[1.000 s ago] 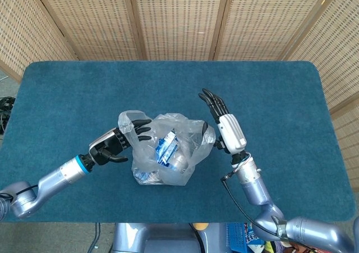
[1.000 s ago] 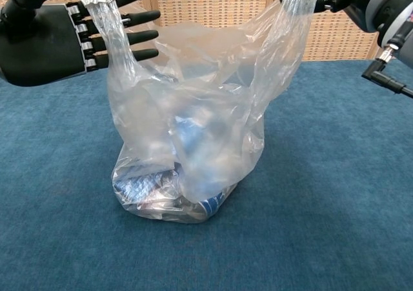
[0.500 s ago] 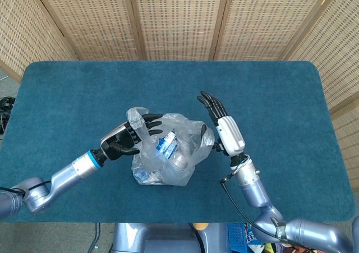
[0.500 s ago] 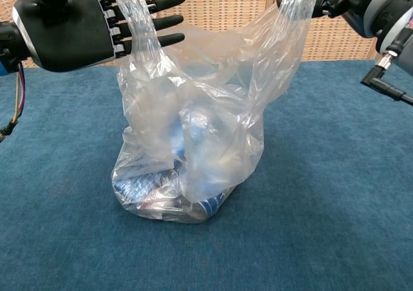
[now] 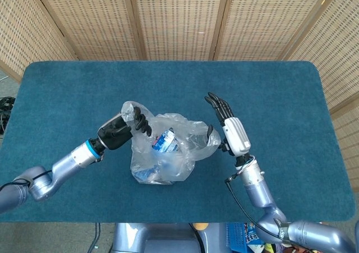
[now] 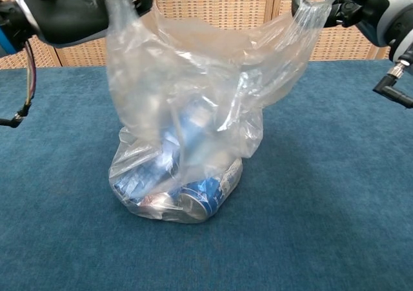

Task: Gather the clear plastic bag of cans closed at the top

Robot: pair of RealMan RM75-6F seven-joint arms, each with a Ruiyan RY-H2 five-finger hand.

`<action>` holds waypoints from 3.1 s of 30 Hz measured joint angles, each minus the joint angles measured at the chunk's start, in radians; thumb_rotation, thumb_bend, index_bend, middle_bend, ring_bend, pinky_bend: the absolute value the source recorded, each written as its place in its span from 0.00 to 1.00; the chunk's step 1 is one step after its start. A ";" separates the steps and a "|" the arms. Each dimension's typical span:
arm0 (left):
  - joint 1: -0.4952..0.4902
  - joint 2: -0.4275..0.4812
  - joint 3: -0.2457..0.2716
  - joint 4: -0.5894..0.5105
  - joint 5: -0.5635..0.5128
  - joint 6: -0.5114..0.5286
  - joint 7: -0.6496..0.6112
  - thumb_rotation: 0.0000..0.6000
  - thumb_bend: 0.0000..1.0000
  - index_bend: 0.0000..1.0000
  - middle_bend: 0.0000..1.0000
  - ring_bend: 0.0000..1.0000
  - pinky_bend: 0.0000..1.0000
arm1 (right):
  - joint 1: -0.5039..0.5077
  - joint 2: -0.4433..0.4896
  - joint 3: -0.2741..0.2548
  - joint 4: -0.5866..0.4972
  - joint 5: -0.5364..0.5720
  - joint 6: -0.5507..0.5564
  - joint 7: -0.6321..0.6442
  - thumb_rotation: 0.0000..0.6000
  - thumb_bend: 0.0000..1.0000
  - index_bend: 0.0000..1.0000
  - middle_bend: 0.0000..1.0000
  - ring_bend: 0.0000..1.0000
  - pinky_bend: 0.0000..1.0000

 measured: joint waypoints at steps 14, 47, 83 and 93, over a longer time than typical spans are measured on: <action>-0.005 -0.052 0.069 0.088 0.045 0.028 0.020 1.00 0.23 0.21 0.20 0.17 0.20 | -0.014 0.026 -0.002 -0.003 -0.012 0.002 0.015 1.00 0.82 0.00 0.05 0.00 0.00; 0.010 -0.021 0.058 -0.152 -0.027 -0.032 0.579 1.00 0.29 0.30 0.28 0.24 0.24 | 0.034 0.108 0.074 -0.222 0.014 -0.020 -0.120 1.00 0.82 0.00 0.06 0.00 0.00; 0.002 -0.115 -0.074 -0.333 -0.147 -0.145 0.949 1.00 0.24 0.26 0.25 0.21 0.22 | 0.105 0.145 0.089 -0.325 0.053 -0.067 -0.264 1.00 0.82 0.00 0.06 0.00 0.00; -0.011 -0.139 -0.112 -0.361 -0.179 -0.188 1.000 1.00 0.24 0.26 0.24 0.21 0.22 | 0.124 0.140 0.080 -0.327 0.059 -0.081 -0.298 1.00 0.82 0.00 0.06 0.00 0.00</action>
